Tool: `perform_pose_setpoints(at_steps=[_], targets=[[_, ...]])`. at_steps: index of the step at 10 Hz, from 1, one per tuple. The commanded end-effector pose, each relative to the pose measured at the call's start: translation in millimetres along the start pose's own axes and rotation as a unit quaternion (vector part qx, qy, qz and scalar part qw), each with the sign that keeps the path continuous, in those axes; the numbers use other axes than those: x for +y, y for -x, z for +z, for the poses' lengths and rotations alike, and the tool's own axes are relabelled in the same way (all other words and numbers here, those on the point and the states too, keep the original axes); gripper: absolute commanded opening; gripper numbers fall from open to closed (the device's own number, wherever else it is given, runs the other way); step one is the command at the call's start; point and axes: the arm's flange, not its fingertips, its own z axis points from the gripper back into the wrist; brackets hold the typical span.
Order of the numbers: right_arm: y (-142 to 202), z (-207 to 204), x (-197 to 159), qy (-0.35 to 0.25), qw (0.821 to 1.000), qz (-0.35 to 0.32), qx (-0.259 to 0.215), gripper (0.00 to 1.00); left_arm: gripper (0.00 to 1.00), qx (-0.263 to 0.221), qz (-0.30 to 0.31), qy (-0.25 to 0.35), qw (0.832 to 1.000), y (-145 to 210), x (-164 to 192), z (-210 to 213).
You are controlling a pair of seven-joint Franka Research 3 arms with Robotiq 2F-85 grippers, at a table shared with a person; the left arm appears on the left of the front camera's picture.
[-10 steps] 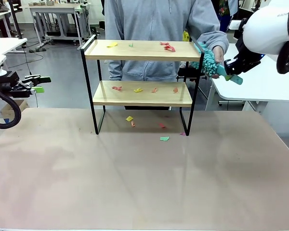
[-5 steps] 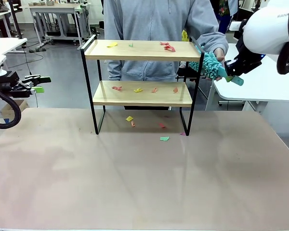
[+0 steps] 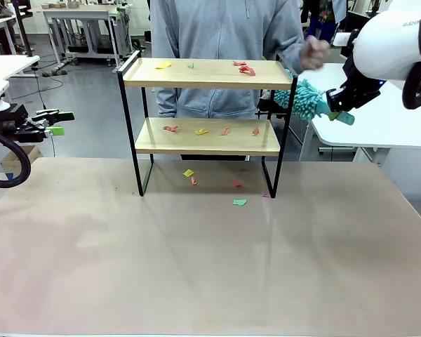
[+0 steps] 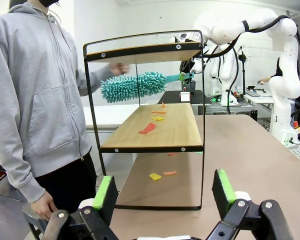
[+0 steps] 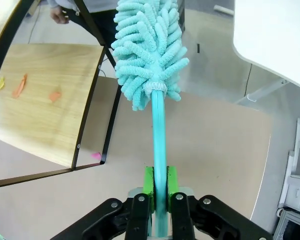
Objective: Clean the shelf.
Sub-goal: Pick up the Duster handed by the human.
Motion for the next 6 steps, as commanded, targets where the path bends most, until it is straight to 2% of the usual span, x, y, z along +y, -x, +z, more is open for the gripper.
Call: perform_pose_setpoints(at_steps=[1,6], targets=[[-0.5,1.9,-1.0,0.001,1.000,0.003,-0.002,0.00,1.00,-0.002,-0.007,-0.001,1.000,-3.1,-1.1,0.3],[-0.5,1.9,-1.0,0.001,1.000,0.003,-0.002,0.00,1.00,-0.002,-0.007,-0.001,1.000,-3.1,-1.1,0.3]])
